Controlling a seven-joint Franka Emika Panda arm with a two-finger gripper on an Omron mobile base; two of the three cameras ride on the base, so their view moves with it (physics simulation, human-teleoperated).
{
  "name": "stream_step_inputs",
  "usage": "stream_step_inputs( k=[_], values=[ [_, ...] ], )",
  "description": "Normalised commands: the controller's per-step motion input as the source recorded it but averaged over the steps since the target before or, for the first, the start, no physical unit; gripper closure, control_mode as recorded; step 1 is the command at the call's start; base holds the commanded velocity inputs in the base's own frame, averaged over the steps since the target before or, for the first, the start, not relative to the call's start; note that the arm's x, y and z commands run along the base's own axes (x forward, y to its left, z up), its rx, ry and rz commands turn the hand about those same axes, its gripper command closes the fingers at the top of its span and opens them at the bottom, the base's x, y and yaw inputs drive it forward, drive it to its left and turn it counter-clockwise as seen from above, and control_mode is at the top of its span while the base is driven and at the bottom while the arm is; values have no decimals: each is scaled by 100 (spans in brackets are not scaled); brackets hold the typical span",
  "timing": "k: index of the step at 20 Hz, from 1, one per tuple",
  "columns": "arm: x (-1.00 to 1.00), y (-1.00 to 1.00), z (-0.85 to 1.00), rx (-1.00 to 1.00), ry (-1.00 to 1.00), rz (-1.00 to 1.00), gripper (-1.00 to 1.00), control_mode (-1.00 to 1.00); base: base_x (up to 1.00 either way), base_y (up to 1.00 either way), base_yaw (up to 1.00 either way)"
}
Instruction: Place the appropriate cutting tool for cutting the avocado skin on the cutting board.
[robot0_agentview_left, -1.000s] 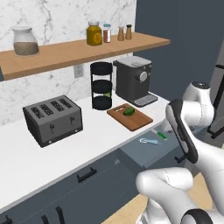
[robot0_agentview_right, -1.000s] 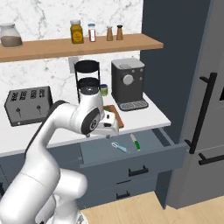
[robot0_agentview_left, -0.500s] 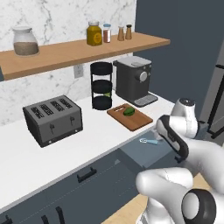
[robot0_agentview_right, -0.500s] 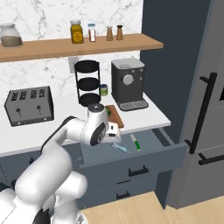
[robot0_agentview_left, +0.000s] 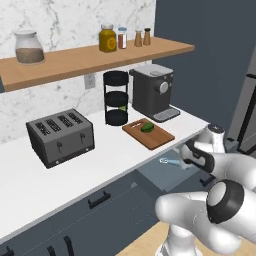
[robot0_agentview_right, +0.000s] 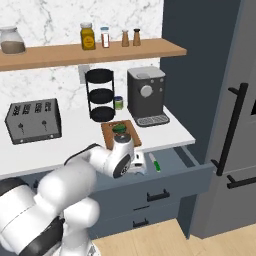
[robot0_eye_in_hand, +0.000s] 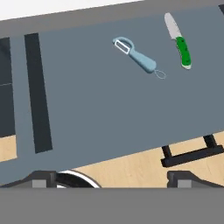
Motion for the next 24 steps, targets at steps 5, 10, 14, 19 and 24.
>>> stream_step_inputs(
  k=[5, 10, 14, 19, 24],
  values=[
    [5, -6, -50, 0, 5, 4, -100, -100, 0, 0, 0],
    [-16, -23, -30, 0, 10, 1, -100, -100, 0, 0, 0],
    [-45, -31, -32, 0, 13, 0, -100, -100, 0, 0, 0],
    [-8, -3, 42, 0, 0, 0, -100, -100, 0, 0, 0],
    [80, 15, 46, 1, 0, 0, -100, -100, 0, 0, 0]
  ],
)
